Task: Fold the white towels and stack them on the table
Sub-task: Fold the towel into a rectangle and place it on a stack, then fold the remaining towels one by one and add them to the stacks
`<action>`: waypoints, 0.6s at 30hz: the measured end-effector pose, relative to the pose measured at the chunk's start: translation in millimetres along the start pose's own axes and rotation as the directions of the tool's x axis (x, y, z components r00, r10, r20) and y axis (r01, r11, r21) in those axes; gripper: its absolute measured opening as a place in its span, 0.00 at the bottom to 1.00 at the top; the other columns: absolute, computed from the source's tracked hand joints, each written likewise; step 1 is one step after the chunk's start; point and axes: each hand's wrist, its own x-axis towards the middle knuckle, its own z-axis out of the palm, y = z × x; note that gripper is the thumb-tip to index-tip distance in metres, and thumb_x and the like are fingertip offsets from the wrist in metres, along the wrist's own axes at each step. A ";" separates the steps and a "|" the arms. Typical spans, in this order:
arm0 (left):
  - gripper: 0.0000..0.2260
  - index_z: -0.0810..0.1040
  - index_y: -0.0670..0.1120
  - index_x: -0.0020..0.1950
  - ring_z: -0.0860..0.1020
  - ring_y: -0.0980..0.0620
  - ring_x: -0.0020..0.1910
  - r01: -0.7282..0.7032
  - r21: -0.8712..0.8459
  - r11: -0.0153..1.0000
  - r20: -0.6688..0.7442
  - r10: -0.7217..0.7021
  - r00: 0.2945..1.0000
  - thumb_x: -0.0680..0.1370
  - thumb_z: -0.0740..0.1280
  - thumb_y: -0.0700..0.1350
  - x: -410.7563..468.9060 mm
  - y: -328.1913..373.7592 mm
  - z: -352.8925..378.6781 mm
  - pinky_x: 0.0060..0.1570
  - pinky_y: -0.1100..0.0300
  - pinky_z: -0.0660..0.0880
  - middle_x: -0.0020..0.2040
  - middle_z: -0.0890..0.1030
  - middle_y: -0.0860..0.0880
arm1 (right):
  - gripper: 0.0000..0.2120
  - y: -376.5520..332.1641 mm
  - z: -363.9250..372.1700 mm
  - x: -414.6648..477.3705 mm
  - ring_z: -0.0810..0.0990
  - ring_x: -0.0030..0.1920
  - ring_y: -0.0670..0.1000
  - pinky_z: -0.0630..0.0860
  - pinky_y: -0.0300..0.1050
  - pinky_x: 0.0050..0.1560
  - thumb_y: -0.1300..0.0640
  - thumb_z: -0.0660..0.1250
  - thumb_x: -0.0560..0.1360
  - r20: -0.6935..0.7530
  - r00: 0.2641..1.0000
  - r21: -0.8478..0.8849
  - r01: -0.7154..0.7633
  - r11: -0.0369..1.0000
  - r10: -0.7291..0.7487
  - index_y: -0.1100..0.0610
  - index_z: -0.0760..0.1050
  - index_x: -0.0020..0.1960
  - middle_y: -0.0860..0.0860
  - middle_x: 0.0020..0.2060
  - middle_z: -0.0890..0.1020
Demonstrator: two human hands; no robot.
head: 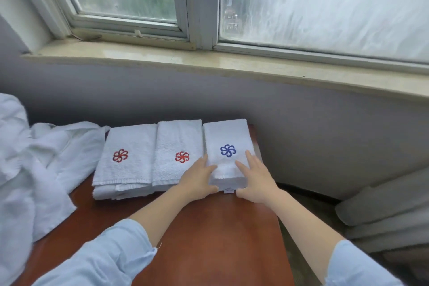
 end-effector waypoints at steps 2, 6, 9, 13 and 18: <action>0.36 0.59 0.52 0.80 0.48 0.49 0.80 -0.002 0.032 0.999 -0.035 0.003 0.999 0.76 0.70 0.57 -18.6 -4.6 -2.6 0.76 0.52 0.55 0.81 0.48 0.48 | 0.41 -18.1 -3.4 -10.1 0.36 0.79 0.54 0.43 0.54 0.78 0.45 0.66 0.73 -0.001 0.998 -0.033 0.061 0.998 -0.061 0.46 0.49 0.81 0.50 0.80 0.38; 0.38 0.53 0.51 0.81 0.47 0.49 0.80 0.032 0.080 0.996 -0.120 -0.022 0.993 0.77 0.68 0.58 -61.0 -25.8 -14.1 0.77 0.51 0.51 0.81 0.49 0.48 | 0.41 -63.3 -10.0 -22.1 0.39 0.80 0.54 0.43 0.54 0.78 0.48 0.66 0.74 -0.018 0.984 -0.063 0.176 0.982 -0.178 0.48 0.49 0.80 0.52 0.80 0.43; 0.40 0.51 0.51 0.81 0.47 0.51 0.80 0.096 0.026 0.995 -0.187 -0.089 0.978 0.76 0.68 0.58 -98.1 -51.1 -25.8 0.77 0.50 0.48 0.81 0.50 0.49 | 0.41 -103.4 -11.7 -26.0 0.42 0.80 0.53 0.43 0.53 0.78 0.48 0.67 0.73 -0.045 0.963 -0.064 0.262 0.963 -0.265 0.49 0.50 0.80 0.51 0.80 0.47; 0.40 0.50 0.50 0.81 0.48 0.51 0.80 0.204 -0.030 0.979 -0.265 -0.204 0.942 0.76 0.69 0.58 -149.4 -93.9 -45.2 0.77 0.51 0.49 0.81 0.51 0.50 | 0.40 -163.1 -9.9 -22.3 0.45 0.79 0.51 0.44 0.50 0.77 0.49 0.67 0.73 -0.044 0.918 -0.102 0.389 0.916 -0.395 0.49 0.51 0.80 0.49 0.79 0.52; 0.40 0.54 0.50 0.80 0.49 0.52 0.79 0.327 -0.124 0.937 -0.353 -0.350 0.868 0.75 0.70 0.57 -210.4 -157.1 -71.1 0.77 0.51 0.52 0.80 0.54 0.52 | 0.40 -247.6 -2.8 -8.4 0.45 0.79 0.54 0.45 0.55 0.78 0.47 0.67 0.74 0.004 0.855 -0.144 0.514 0.845 -0.519 0.49 0.51 0.80 0.50 0.79 0.52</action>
